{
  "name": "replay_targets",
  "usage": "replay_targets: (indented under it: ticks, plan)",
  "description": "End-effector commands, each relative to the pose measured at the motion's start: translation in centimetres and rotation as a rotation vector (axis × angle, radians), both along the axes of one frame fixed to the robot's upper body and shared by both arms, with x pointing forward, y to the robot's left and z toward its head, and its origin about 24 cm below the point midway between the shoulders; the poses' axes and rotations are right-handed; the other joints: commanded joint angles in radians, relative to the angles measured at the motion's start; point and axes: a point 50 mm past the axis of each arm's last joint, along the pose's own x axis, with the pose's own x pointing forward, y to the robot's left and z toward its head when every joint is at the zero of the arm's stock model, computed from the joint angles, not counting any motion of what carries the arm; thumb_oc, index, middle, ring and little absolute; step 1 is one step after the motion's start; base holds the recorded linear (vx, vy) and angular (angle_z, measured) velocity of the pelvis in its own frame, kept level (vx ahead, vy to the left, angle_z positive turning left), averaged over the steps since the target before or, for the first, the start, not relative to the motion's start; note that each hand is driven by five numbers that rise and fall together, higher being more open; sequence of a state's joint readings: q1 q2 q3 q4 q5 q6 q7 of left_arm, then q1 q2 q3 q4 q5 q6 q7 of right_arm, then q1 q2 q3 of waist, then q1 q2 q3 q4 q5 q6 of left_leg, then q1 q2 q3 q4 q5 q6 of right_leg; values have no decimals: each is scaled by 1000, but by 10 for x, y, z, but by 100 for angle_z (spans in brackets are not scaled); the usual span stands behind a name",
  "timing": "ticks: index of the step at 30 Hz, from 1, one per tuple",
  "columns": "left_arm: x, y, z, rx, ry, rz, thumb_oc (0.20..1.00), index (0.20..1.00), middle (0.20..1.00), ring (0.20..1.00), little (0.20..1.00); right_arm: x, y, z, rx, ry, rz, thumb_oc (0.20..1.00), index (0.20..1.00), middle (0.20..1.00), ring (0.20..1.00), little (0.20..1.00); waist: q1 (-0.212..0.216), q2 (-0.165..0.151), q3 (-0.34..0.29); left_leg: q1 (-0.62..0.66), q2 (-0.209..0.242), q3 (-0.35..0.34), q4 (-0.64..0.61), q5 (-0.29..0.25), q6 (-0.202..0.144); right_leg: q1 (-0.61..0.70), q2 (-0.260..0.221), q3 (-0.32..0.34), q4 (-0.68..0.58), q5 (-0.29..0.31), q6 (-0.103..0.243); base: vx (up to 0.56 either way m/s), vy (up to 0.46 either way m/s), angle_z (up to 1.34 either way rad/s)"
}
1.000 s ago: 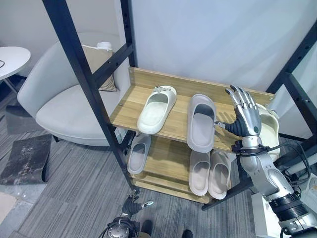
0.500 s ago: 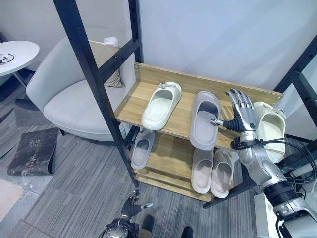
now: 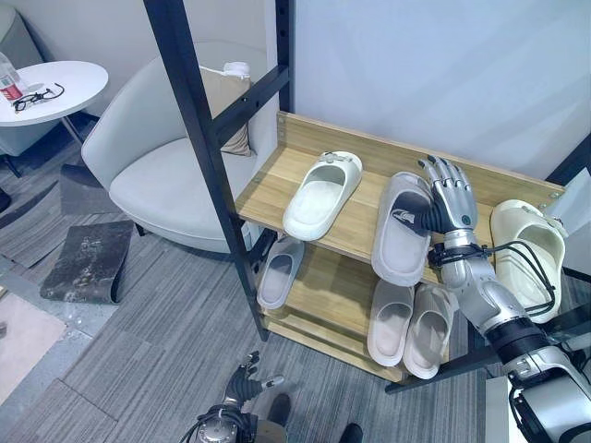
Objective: Arrange the slippers neatly on the shoe rack.
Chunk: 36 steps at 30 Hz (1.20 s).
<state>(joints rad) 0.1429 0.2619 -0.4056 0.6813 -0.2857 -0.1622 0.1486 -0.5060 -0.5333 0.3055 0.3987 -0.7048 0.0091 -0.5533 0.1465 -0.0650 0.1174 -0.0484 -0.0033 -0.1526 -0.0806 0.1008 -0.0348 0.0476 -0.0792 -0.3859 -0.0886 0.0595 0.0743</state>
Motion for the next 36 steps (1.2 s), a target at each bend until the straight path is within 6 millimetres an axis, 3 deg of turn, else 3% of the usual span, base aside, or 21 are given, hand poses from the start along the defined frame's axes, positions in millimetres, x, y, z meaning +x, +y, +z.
replay_targets:
  ticks: [1,3,4,15,20,23,26,28,29,30,31,36]
  plan:
    - [25,-13,9,-15,-88,-72,1000,1000,1000,1000,1000,4,-10,1,-70,24,-33,1000,1000,1000,1000,1000,42,-24,23,66,-27,2,-4,-90,4,78,-3,2,1,-90,39,0,0,0]
    - [26,-14,10,-17,-90,-78,1000,1000,1000,1000,1000,5,-15,-1,-98,46,-49,686,686,686,686,686,41,-25,22,66,-28,-4,-4,-90,3,80,-3,-3,1,-91,38,0,0,0]
    - [26,-14,10,-20,-89,-79,1000,1000,1000,1000,1000,6,-16,-1,-117,58,-48,200,200,200,200,200,40,-26,22,66,-28,-6,-4,-89,2,81,-4,-6,1,-91,38,0,0,0]
    - [24,-12,8,-20,-72,-72,1000,1000,1000,1000,1000,4,-22,-9,-110,121,-43,200,200,200,200,200,33,-30,17,73,-31,-12,-5,-93,3,90,-6,-13,1,-92,39,-1,3,5]
    - [27,-10,9,-13,-78,-65,1000,1000,1000,1000,1000,0,-17,18,-61,-7,-4,200,200,200,200,200,28,-25,17,73,-30,-11,-5,-92,0,90,-6,-16,1,-95,37,-2,0,1]
    - [28,-10,9,-9,-78,-51,1000,1000,1000,1000,1000,-15,-9,54,10,-198,54,200,200,200,200,200,18,-21,17,75,-28,-9,-4,-92,0,90,-5,-12,1,-95,36,0,0,0]
    - [27,-11,9,-8,-76,-32,1000,1000,1000,1000,1000,-51,6,100,152,-493,186,200,200,200,200,200,2,-15,13,78,-27,-5,-5,-89,-2,91,-4,-9,1,-96,34,-13,0,-1]
    - [24,-11,7,-5,-68,-31,1000,1000,1000,1000,1000,-74,14,122,206,-639,284,200,200,200,200,200,-8,-12,12,78,-25,-4,-5,-87,-4,91,-4,-6,1,-97,34,-20,-6,-4]
    - [24,-11,7,-4,-68,-32,1000,1000,1000,1000,1000,-75,14,121,207,-638,284,200,200,200,200,200,-8,-13,11,78,-25,-4,-5,-87,-4,91,-4,-7,1,-97,34,0,0,0]
    - [22,-13,6,0,-59,-27,1000,1000,1000,1000,1000,-98,28,138,315,-750,440,200,200,200,200,200,-16,-11,10,78,-24,2,-5,-86,-5,90,-3,-2,1,-96,33,0,0,0]
    - [21,-14,5,-1,-56,-22,1000,1000,1000,1000,1000,-107,36,143,426,-783,546,200,200,200,200,200,-17,-9,12,83,-21,5,-4,-92,-6,94,-1,3,1,-101,31,-46,-18,-2]
    - [14,-13,2,-5,-27,7,1000,1000,1000,1000,1000,-127,72,145,870,-625,1065,200,200,200,200,200,-23,-2,13,81,-24,11,-5,-77,-5,91,-4,10,1,-92,28,-45,-4,-12]
